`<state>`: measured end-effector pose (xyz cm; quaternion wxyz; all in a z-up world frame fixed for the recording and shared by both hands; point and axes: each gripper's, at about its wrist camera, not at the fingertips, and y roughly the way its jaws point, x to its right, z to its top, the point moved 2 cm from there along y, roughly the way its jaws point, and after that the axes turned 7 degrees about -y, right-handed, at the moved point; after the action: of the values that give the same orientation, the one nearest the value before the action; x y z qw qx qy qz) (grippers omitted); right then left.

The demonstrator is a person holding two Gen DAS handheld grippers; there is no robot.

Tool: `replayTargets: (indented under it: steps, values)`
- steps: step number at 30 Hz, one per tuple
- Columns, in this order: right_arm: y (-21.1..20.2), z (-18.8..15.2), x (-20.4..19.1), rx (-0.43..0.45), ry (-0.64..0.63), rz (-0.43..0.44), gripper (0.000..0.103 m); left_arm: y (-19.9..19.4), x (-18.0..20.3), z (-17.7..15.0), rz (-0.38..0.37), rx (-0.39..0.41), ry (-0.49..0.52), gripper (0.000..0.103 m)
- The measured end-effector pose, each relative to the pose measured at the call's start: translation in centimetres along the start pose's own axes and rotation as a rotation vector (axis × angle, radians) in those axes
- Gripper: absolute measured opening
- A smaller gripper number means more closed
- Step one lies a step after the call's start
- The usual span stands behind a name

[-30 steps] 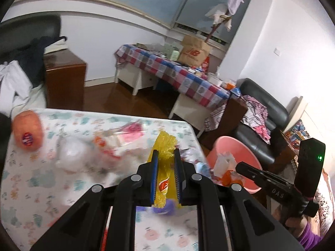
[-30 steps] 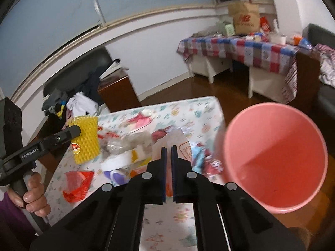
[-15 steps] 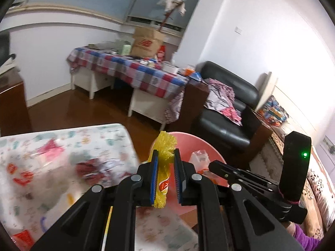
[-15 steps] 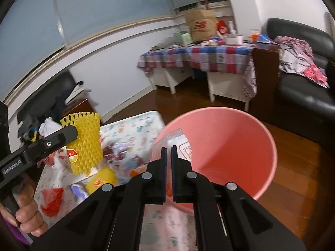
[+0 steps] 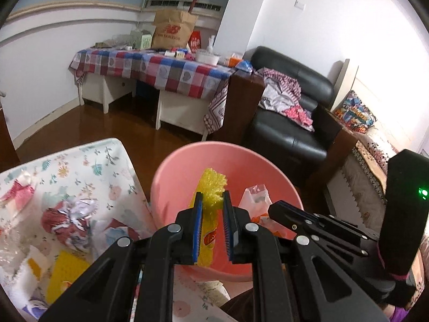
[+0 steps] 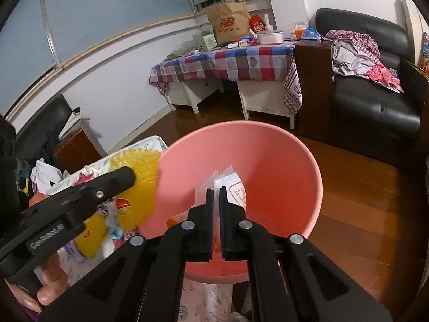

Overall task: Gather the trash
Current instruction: 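Carry the foam net and paper packet over the pink bucket with both tools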

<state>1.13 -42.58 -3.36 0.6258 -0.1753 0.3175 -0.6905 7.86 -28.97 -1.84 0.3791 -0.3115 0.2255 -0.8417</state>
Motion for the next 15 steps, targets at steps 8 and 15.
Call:
replayTargets:
  steps: [8,15]
  values:
    - [1.2,-0.8,0.7,-0.040,0.002,-0.014,0.004,3.2,0.6,-1.2,0.055,-0.078,0.012,0.013]
    - [2.1,-1.3,0.8,-0.071,0.000,-0.019,0.004,4.7,0.4,-2.2,0.090,-0.121,0.018,0.013]
